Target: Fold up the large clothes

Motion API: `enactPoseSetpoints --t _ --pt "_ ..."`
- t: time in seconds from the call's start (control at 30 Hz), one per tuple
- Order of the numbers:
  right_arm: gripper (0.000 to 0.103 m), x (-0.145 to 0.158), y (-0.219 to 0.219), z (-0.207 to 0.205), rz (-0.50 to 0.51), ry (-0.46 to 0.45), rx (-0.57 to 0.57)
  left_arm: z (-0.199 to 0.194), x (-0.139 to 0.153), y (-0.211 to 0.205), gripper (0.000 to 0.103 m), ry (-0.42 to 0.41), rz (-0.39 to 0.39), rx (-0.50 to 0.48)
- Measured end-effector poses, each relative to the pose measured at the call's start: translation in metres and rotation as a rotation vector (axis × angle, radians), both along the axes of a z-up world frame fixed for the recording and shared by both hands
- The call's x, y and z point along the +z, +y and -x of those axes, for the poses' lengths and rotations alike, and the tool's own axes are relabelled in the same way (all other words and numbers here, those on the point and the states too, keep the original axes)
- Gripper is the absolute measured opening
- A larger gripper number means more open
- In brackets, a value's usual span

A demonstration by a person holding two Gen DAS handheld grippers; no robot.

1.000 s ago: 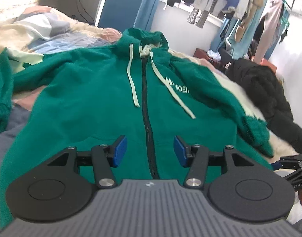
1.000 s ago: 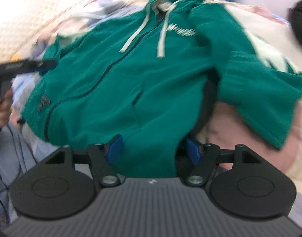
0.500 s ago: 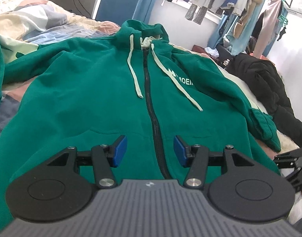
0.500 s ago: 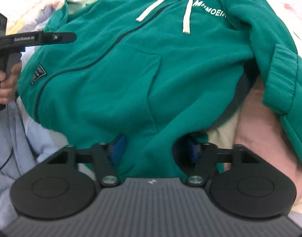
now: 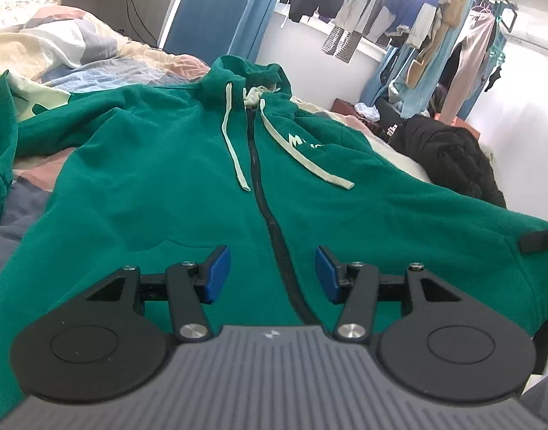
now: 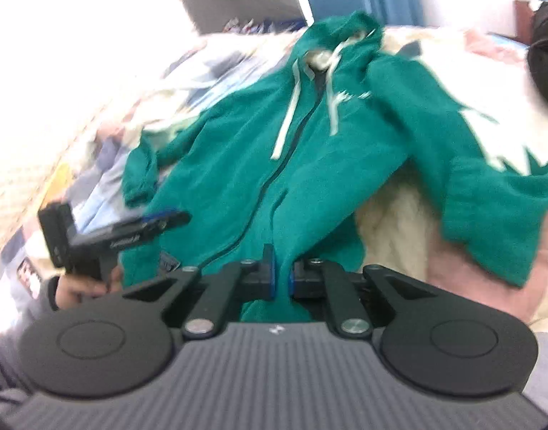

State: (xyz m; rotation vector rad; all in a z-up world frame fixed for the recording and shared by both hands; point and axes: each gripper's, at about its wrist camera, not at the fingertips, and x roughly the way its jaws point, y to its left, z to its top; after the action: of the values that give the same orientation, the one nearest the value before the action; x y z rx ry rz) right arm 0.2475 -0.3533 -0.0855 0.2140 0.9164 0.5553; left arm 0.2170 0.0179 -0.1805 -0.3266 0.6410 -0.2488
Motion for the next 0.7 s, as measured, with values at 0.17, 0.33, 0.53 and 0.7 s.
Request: enactPoseSetpoints --t 0.17,0.33,0.53,0.7 --pt "0.010 -0.039 -0.036 -0.003 0.047 0.131 -0.151 0.001 -0.001 0.001 0.058 0.015 0.007 0.004" --pt "0.009 -0.094 -0.067 -0.003 0.100 0.272 -0.245 -0.003 -0.006 0.001 0.058 0.043 -0.007 0.004" --pt "0.009 -0.111 -0.059 -0.003 0.118 0.296 -0.248 -0.013 -0.021 -0.007 0.058 0.125 -0.079 -0.007" --pt "0.023 -0.086 -0.052 0.002 0.148 0.260 -0.256 -0.019 -0.038 -0.018 0.058 0.185 -0.125 -0.026"
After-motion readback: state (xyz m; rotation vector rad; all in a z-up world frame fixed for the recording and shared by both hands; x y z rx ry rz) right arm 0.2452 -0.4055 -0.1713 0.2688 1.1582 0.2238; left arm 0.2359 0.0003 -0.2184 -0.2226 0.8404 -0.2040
